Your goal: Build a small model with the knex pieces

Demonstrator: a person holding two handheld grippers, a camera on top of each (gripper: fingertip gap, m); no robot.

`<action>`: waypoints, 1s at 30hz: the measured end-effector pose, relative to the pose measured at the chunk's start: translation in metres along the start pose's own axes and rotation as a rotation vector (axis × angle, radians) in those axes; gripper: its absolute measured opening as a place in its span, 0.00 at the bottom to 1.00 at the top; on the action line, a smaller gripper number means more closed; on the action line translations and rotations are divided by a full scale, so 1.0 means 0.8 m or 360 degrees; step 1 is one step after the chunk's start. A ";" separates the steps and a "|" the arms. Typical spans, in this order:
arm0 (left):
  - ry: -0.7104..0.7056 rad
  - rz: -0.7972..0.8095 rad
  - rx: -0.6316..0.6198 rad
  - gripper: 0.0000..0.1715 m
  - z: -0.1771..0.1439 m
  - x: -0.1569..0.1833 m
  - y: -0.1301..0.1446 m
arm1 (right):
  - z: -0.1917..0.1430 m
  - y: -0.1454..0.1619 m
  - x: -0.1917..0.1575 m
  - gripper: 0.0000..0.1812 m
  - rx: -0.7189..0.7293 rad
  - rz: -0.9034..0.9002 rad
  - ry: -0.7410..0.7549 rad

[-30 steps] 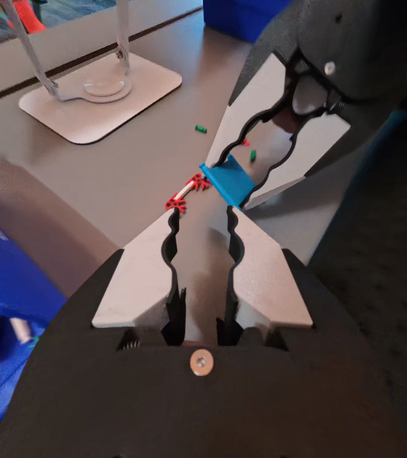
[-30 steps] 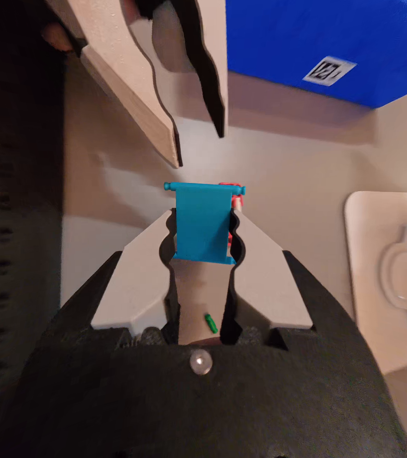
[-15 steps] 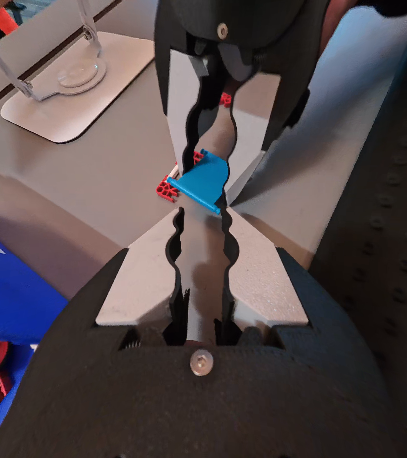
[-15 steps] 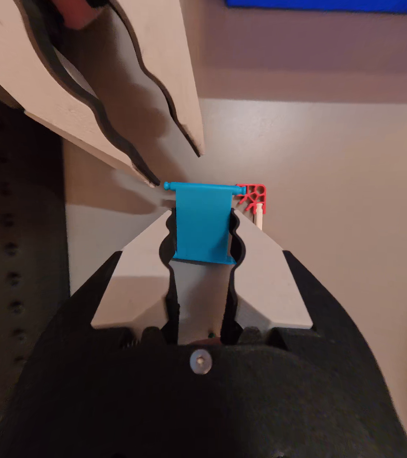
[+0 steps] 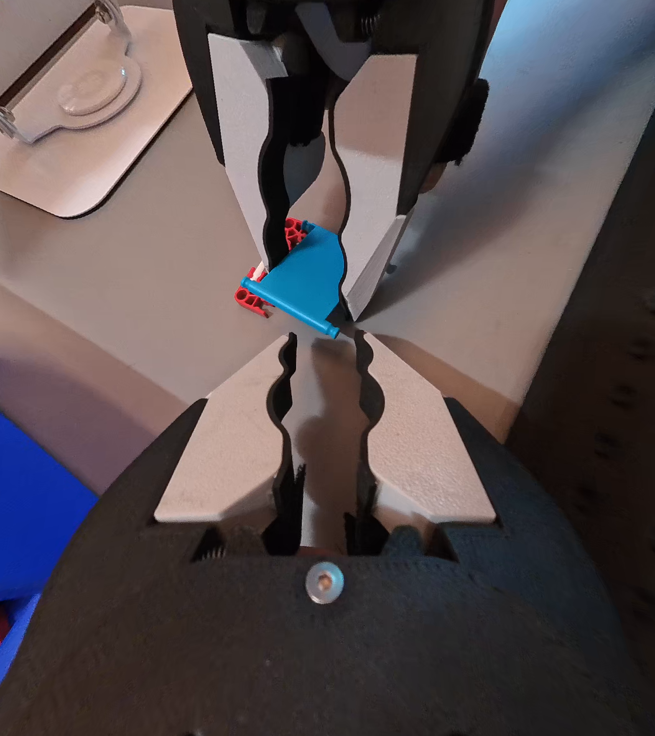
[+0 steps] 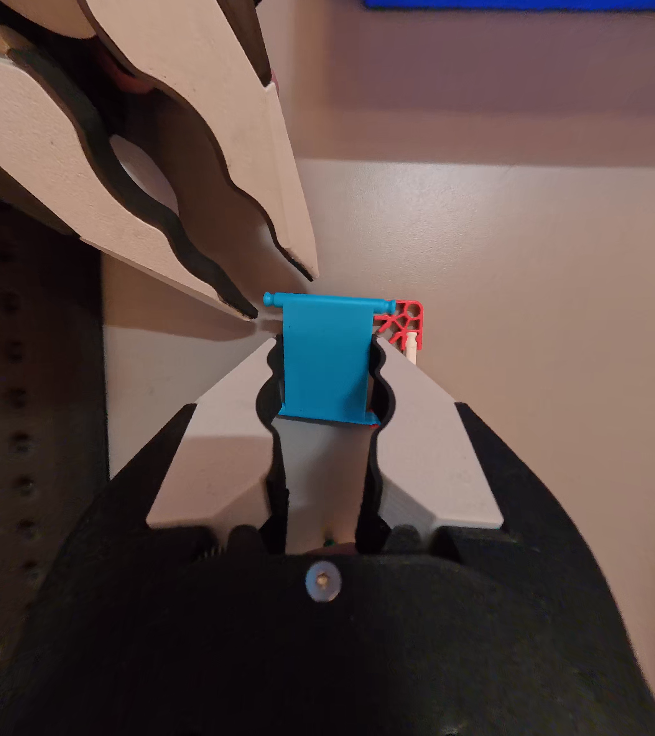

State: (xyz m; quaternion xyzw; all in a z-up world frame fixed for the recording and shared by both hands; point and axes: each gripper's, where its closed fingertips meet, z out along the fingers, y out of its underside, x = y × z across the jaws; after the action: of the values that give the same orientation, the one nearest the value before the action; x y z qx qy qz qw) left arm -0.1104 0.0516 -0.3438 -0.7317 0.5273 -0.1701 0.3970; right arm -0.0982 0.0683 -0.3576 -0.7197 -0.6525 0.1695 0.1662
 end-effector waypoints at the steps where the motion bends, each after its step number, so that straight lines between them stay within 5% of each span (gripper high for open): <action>1: -0.0003 0.0001 -0.0005 0.16 0.001 0.000 0.000 | 0.000 0.000 0.000 0.22 0.0002 -0.0001 0.0000; 10: -0.0012 0.0023 -0.0039 0.16 0.006 0.000 0.003 | -0.001 0.002 0.000 0.28 0.0000 -0.0033 -0.0006; 21: -0.0087 0.0149 -0.0076 0.19 0.011 -0.007 -0.001 | -0.053 0.027 0.027 0.28 0.0114 0.0007 0.0128; 30: -0.0200 0.0430 -0.0101 0.20 0.025 -0.011 -0.013 | -0.032 0.032 0.032 0.29 0.0237 -0.0009 -0.0003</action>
State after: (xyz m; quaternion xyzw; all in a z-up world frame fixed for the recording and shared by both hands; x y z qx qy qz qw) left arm -0.0938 0.0694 -0.3469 -0.6755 0.6001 -0.0523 0.4252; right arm -0.0613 0.0906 -0.3477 -0.7033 -0.6403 0.2179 0.2191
